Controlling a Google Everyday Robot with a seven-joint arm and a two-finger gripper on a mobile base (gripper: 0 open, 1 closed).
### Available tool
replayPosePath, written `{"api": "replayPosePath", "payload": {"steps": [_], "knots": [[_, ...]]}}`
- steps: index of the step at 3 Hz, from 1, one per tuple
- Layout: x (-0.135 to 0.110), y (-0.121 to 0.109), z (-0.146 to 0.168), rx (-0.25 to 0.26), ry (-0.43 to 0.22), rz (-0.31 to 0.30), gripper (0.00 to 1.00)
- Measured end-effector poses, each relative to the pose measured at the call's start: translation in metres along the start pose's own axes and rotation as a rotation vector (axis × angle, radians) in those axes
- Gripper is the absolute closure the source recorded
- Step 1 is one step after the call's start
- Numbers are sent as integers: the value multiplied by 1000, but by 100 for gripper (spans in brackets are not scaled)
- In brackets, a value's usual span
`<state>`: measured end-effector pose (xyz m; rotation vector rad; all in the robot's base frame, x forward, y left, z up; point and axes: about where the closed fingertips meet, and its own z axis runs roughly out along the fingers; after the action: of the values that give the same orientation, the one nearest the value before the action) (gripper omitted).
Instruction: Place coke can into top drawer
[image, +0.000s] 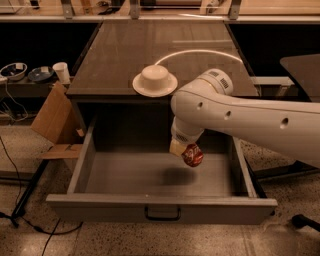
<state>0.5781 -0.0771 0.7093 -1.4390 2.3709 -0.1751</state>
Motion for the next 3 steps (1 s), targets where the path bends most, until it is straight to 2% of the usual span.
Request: {"api": "replayPosePath", "payload": {"steps": [3], "knots": [[14,13,30,-16,147,-64,100]]}}
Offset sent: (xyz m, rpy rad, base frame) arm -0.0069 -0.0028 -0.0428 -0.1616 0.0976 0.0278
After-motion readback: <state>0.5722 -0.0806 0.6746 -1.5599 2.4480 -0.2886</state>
